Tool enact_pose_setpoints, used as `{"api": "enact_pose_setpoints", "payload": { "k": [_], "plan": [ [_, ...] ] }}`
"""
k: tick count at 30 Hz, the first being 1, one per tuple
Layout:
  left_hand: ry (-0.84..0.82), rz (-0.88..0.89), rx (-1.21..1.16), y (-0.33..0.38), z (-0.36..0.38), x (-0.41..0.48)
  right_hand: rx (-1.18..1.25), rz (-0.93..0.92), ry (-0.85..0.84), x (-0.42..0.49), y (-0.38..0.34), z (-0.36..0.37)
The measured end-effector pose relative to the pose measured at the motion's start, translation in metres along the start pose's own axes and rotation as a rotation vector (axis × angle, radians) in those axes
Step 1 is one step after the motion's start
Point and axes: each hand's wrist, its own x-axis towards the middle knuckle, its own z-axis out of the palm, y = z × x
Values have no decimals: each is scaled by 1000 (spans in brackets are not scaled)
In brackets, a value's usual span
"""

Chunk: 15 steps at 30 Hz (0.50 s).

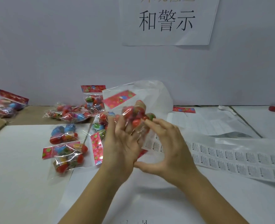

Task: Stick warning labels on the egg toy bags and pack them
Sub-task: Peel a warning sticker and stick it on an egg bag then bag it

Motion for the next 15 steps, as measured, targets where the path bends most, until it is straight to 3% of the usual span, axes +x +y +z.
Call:
{"api": "enact_pose_setpoints", "payload": {
  "k": [3, 7, 10, 12, 15],
  "plan": [
    [-96, -46, 66, 3, -4, 0, 284, 244, 8, 2, 0, -4],
    [-39, 139, 467, -2, -8, 7, 706, 456, 219, 5, -3, -3],
    [-8, 188, 556, 6, -14, 9, 954, 590, 175, 8, -8, -4],
    [-61, 123, 545, 9, -16, 9, 986, 644, 65, 8, -11, -4],
    [81, 154, 499, 11, -18, 12, 851, 611, 31, 8, -13, -2]
  ]
}}
